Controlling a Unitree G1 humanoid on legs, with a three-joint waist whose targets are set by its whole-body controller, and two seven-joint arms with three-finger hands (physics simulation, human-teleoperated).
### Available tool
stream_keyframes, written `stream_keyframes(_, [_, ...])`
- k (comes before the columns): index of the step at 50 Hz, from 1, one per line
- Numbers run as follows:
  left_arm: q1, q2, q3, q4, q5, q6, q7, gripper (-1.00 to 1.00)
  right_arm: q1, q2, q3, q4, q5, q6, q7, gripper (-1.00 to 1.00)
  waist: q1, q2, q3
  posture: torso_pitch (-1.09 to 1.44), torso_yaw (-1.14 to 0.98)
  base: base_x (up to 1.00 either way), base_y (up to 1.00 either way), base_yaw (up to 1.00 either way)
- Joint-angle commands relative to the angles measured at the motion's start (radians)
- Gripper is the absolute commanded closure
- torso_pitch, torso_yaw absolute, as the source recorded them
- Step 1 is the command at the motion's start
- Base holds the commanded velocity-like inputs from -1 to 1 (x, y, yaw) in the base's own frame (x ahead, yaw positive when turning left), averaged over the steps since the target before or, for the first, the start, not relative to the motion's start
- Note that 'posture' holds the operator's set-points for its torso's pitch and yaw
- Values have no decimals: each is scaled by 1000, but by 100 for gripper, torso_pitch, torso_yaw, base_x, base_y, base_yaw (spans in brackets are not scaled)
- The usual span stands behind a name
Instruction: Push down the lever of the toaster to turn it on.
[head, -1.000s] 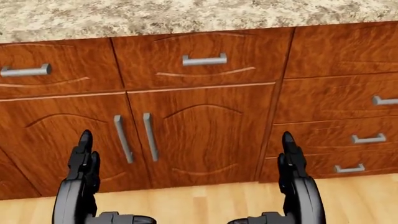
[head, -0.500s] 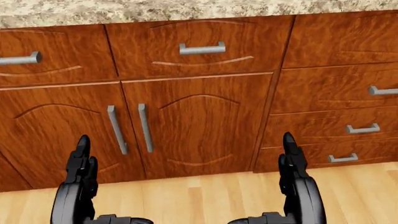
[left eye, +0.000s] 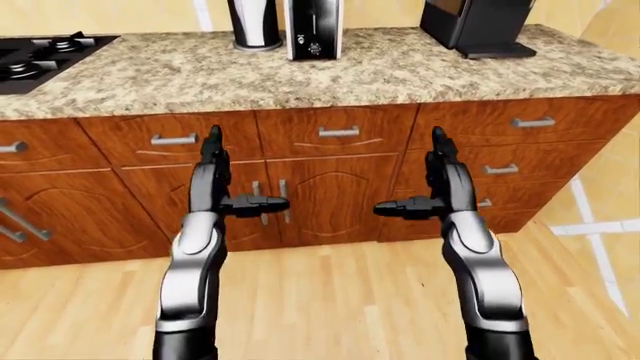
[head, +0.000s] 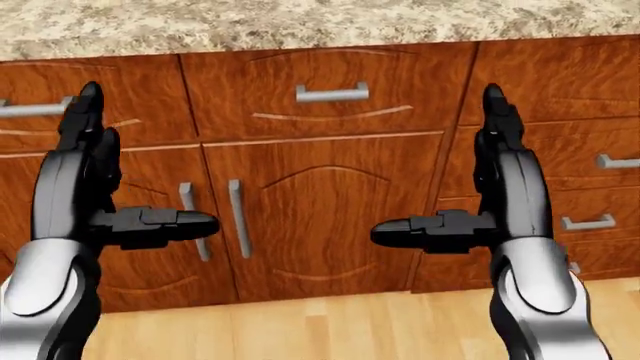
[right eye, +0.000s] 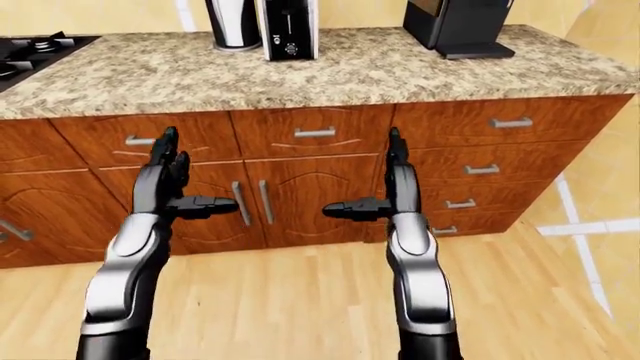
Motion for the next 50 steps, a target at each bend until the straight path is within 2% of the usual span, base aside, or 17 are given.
stream_keyframes(1, [-89, 26, 11, -58, -27, 68, 11, -100, -66, -12, -5, -79, 12, 55, 29, -100, 0, 2, -28, 0, 0, 0, 0, 0])
stream_keyframes(7, [-247, 94, 47, -59, -110, 187, 35, -100, -197, -64, -37, -185, 54, 277, 19, -100, 1, 3, -19, 0, 0, 0, 0, 0])
stream_keyframes(12, [-341, 131, 65, -64, -174, 263, 64, -100, -289, -83, -58, -224, 90, 368, 12, -100, 1, 5, -10, 0, 0, 0, 0, 0])
stream_keyframes(21, [-395, 192, 65, -150, -232, 358, 84, -100, -479, -148, -117, -249, 214, 497, -43, -100, -1, 8, 3, 0, 0, 0, 0, 0])
stream_keyframes(22, [-403, 191, 70, -168, -242, 380, 87, -100, -501, -158, -126, -259, 235, 514, -51, -100, -3, 11, -14, 0, 0, 7, 0, 0])
stream_keyframes(25, [-430, 199, 74, -220, -259, 434, 107, -100, -515, -181, -146, -332, 294, 577, -85, -100, -2, 12, 13, 0, 0, 11, 0, 0])
stream_keyframes(29, [-425, 203, 83, -246, -279, 447, 111, -100, -521, -201, -153, -358, 348, 598, -121, -100, -1, -7, 34, 0, 0, 16, 0, 0])
stream_keyframes(31, [-428, 209, 90, -247, -288, 449, 116, -100, -515, -221, -139, -351, 354, 582, -128, -100, -2, -21, 36, 0, 0, 18, 0, 0])
stream_keyframes(33, [-428, 214, 91, -235, -292, 438, 119, -100, -507, -223, -146, -332, 363, 560, -131, -100, -5, -11, 34, 0, 0, 20, 0, 0])
stream_keyframes(37, [-427, 216, 86, -246, -300, 445, 127, -100, -523, -234, -162, -353, 403, 589, -157, -100, 4, -24, 20, 0, 0, 20, 0, 0])
stream_keyframes(41, [-433, 224, 93, -248, -307, 450, 127, -100, -511, -240, -149, -346, 418, 568, -167, -100, 3, -2, 32, 0, 0, 22, 0, 0])
stream_keyframes(43, [-436, 232, 103, -253, -316, 456, 132, -100, -513, -242, -150, -349, 428, 573, -175, -100, -3, 22, 32, 0, 0, 22, 0, 0])
stream_keyframes(45, [-436, 237, 106, -251, -322, 452, 135, -100, -518, -244, -150, -354, 436, 581, -183, -100, -12, 71, 22, 0, 0, 21, 0, 0])
stream_keyframes(46, [-436, 239, 106, -249, -323, 452, 136, -100, -514, -244, -147, -353, 437, 577, -184, -100, -13, 109, 8, 0, 0, 22, 0, 0])
stream_keyframes(47, [-436, 241, 106, -251, -326, 454, 138, -100, -512, -244, -146, -351, 437, 573, -184, -100, -4, 62, 22, 0, 0, 22, 0, 0])
stream_keyframes(48, [-439, 243, 107, -254, -329, 459, 141, -100, -513, -246, -146, -350, 439, 572, -185, -100, -12, 84, 24, 0, 0, 23, 0, 0])
stream_keyframes(50, [-436, 244, 106, -245, -329, 449, 142, -100, -515, -247, -146, -347, 442, 571, -187, -100, -4, 72, 15, 0, 0, 21, 0, 0])
